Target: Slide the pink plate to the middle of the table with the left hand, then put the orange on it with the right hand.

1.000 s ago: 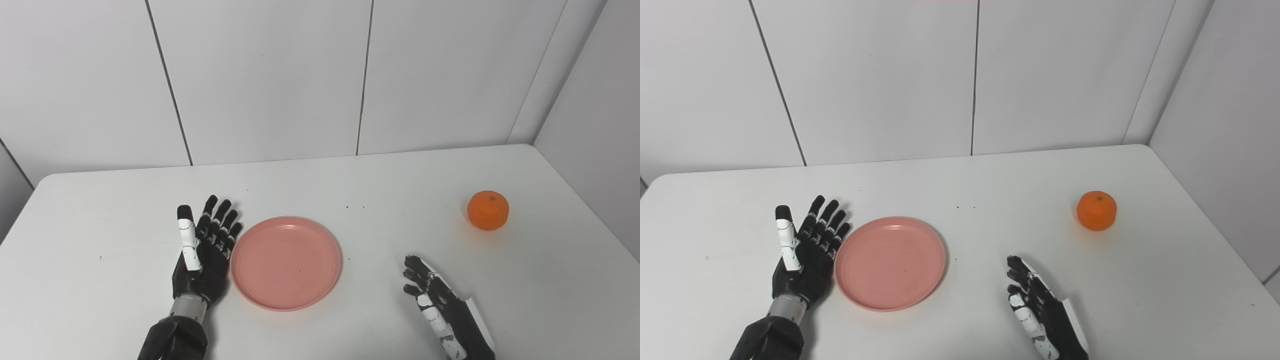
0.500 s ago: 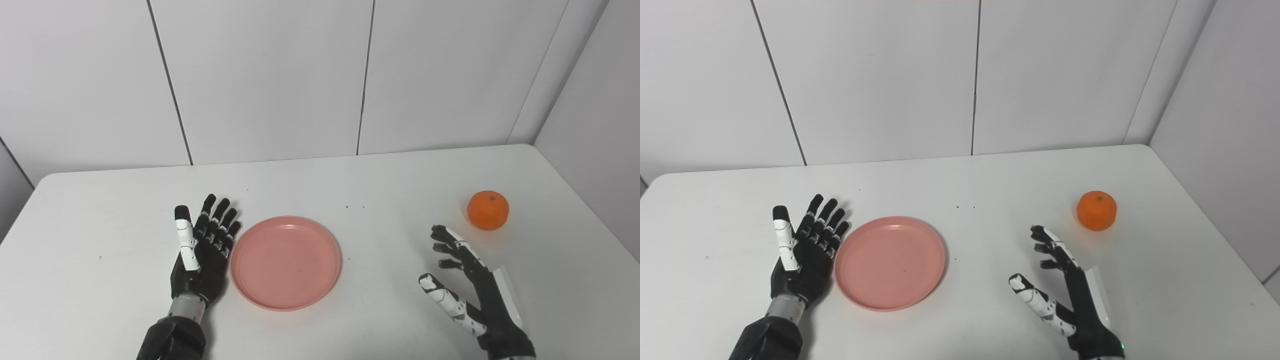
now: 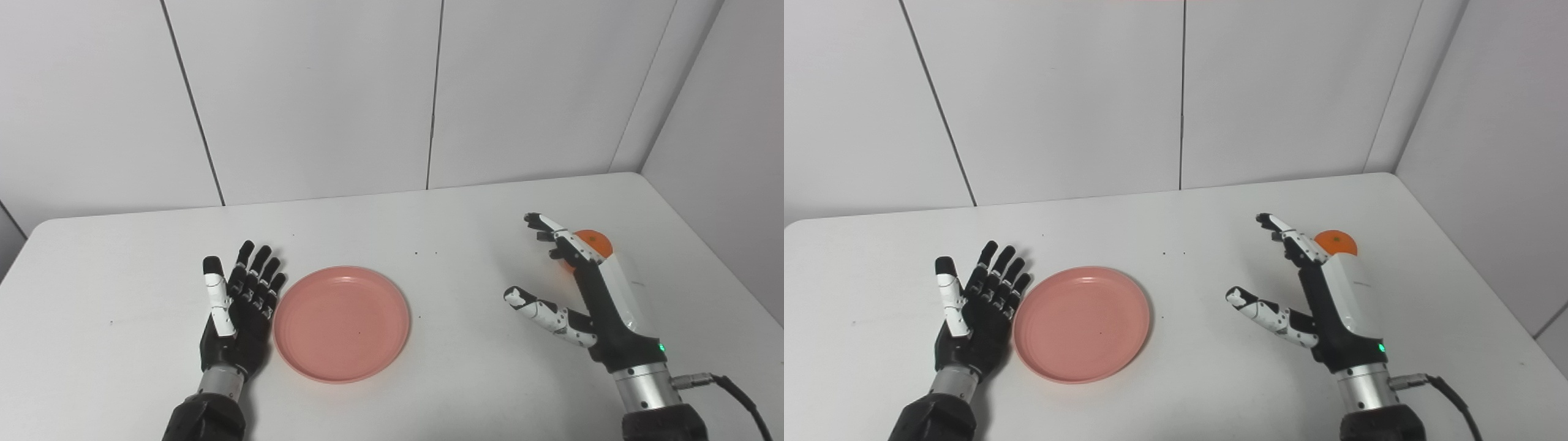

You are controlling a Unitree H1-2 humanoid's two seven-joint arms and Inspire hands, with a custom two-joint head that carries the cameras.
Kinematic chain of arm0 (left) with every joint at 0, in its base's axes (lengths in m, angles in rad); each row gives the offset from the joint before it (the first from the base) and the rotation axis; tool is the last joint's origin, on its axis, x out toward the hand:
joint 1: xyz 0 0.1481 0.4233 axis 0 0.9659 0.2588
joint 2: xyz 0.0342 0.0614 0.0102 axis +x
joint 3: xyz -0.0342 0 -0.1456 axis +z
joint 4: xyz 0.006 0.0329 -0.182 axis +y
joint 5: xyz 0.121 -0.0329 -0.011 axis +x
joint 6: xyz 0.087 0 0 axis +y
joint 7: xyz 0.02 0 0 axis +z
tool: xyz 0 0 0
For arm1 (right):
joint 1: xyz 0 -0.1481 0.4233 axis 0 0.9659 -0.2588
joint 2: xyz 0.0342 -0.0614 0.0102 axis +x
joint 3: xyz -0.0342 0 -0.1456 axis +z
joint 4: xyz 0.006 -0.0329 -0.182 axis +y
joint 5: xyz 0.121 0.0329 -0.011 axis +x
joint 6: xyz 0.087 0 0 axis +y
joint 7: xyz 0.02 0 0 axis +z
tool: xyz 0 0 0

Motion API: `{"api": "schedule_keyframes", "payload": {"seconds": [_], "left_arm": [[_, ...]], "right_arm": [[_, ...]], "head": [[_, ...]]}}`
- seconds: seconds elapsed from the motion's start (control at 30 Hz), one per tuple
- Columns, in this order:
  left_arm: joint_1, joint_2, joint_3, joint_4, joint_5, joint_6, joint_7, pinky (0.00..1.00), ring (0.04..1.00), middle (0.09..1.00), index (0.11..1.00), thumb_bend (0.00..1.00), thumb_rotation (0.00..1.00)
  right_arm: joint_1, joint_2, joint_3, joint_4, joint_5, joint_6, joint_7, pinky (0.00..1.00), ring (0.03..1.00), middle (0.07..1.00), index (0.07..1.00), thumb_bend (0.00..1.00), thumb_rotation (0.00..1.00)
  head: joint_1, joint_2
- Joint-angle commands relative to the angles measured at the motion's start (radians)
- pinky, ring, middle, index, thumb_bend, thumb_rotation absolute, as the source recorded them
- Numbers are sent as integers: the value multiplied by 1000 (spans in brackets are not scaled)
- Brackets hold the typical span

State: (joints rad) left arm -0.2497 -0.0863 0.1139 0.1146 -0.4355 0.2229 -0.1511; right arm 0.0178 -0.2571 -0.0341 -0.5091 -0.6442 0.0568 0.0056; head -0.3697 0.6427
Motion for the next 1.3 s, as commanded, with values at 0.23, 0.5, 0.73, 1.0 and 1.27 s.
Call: {"api": "schedule_keyframes", "payload": {"seconds": [0.23,0.5,0.73,1.0,1.27], "left_arm": [[16,-1,-12,25,8,27,7,1000,990,971,1000,859,925],[20,-1,-16,35,6,26,-2,1000,991,981,1000,852,924],[27,-4,-20,37,12,23,-7,1000,994,983,1000,855,922],[32,-11,-23,27,7,31,-4,1000,989,980,1000,863,917],[30,-7,-23,32,7,26,-11,1000,994,984,1000,859,932]], "right_arm": [[-106,-105,-54,37,-29,-25,4,704,800,841,847,904,999],[-181,-182,-45,98,-109,-29,18,684,779,825,828,923,1000],[-224,-235,-32,164,-156,-20,23,755,797,822,828,911,1000],[-269,-294,-24,270,-174,-19,18,773,807,826,827,906,1000],[-307,-331,4,374,-174,-14,32,796,811,831,834,872,1000]], "head": [[-17,-5],[-21,-16],[-25,-20],[-17,-19],[-17,-19]]}}
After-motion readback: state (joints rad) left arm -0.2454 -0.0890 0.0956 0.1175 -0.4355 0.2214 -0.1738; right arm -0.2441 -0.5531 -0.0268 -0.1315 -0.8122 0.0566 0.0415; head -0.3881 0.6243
